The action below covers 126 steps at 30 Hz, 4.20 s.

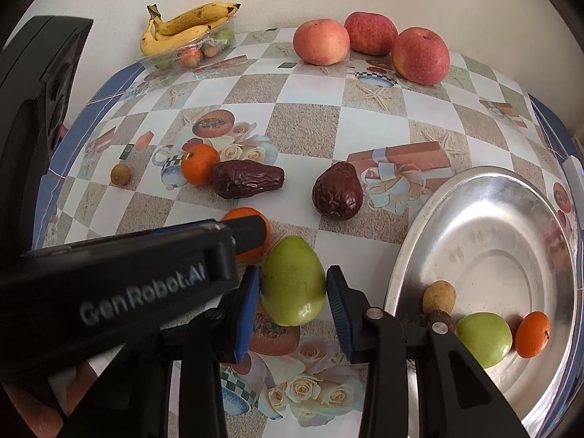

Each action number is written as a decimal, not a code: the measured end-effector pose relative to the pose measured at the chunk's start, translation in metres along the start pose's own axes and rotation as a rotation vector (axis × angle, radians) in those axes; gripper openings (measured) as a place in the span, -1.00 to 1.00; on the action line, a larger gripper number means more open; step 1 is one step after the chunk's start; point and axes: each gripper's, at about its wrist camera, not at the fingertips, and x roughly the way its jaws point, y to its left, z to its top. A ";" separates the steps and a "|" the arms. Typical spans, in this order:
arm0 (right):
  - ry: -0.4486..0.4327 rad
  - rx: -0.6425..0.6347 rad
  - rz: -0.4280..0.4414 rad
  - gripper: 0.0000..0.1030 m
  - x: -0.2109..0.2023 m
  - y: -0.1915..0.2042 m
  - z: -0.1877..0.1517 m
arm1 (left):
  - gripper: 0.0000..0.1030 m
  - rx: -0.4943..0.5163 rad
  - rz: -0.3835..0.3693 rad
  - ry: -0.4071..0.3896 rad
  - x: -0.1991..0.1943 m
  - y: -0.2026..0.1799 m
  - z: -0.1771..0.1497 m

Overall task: Organize fruits
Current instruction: 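Grasp a mandarin with the left tool while the right tool grasps a green pear, then carry the mandarin and green pear over the steel bowl with both tools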

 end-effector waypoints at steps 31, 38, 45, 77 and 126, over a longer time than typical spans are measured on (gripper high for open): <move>-0.161 0.248 -0.013 -0.45 -0.069 -0.077 -0.002 | -0.32 0.073 0.004 -0.133 -0.039 -0.025 0.003; -0.121 0.200 0.015 -0.45 -0.057 -0.063 -0.002 | -0.32 0.032 0.030 -0.113 -0.035 -0.009 0.003; -0.061 0.125 0.149 -0.44 -0.028 -0.015 0.003 | -0.32 -0.091 0.074 -0.135 -0.046 0.041 0.007; 0.016 0.054 0.290 -0.20 0.042 0.094 0.025 | -0.31 -0.303 0.066 -0.136 -0.051 0.121 0.013; -0.192 0.585 -0.157 -0.22 -0.096 -0.197 -0.034 | -0.32 0.376 -0.129 -0.107 -0.006 -0.143 -0.049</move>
